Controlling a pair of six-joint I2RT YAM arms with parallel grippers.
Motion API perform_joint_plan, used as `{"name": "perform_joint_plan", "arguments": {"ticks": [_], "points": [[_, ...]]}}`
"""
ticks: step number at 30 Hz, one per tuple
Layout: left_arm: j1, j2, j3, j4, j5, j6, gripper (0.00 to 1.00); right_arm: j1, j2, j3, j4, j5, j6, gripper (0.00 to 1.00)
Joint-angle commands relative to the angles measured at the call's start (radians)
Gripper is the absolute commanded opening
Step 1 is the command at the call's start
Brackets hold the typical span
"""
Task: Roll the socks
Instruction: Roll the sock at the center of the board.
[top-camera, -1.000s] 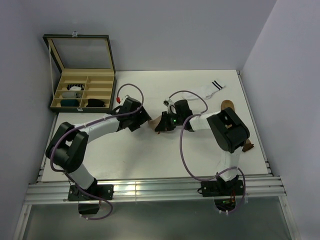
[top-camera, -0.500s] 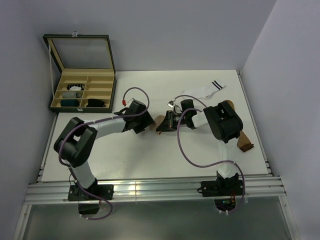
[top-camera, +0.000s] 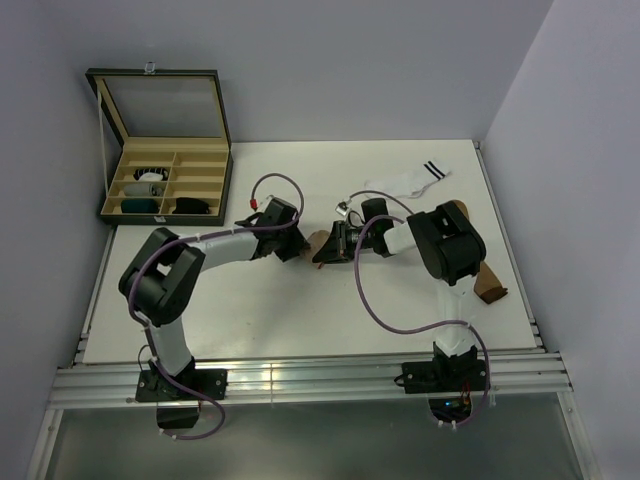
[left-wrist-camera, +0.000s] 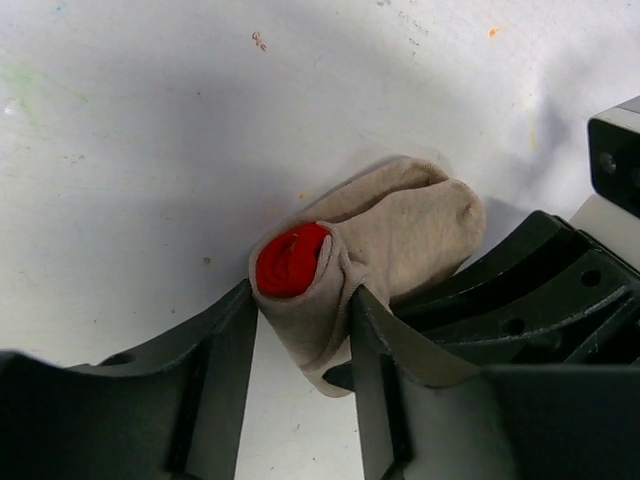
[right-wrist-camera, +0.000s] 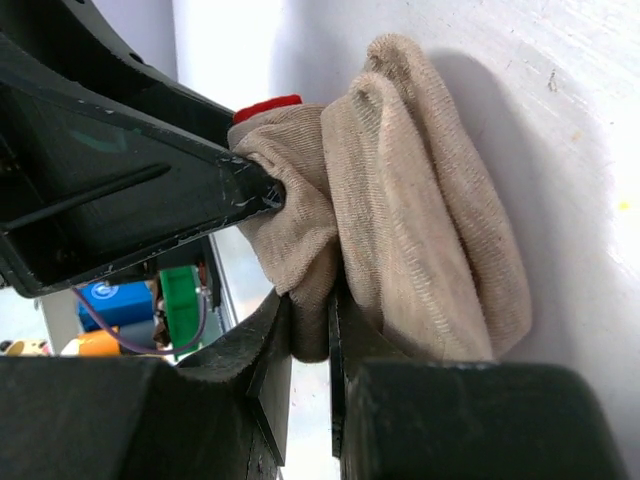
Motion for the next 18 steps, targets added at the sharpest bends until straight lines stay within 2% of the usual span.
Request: {"name": "perform_joint_plan", "arguments": {"ticks": [1,3,7,11,12,13,16,18], "points": [[-0.002,0.038,0.015,-0.072,-0.021,0.009,0.41,0.007,-0.008,-0.041,-0.183,0.162,-0.09,0.14],[-0.002,0.047,0.025,-0.086,-0.024,0.026,0.34,0.011,-0.063,-0.051,-0.211,0.207,-0.118,0.27],[-0.002,0.078,0.053,-0.127,-0.021,0.065,0.34,0.029,-0.204,-0.068,-0.28,0.338,-0.196,0.42],[-0.002,0.101,0.073,-0.152,0.001,0.107,0.34,0.072,-0.385,-0.087,-0.338,0.554,-0.273,0.48],[-0.002,0.106,0.077,-0.157,0.008,0.115,0.34,0.099,-0.411,-0.096,-0.354,0.67,-0.303,0.49],[-0.002,0.112,0.087,-0.163,0.007,0.121,0.34,0.116,-0.456,-0.098,-0.358,0.723,-0.319,0.49],[0.0,0.121,0.117,-0.193,0.013,0.156,0.34,0.199,-0.513,-0.105,-0.361,0.903,-0.379,0.5],[-0.002,0.126,0.14,-0.213,0.014,0.184,0.34,0.245,-0.525,-0.101,-0.357,0.967,-0.421,0.51]]}}
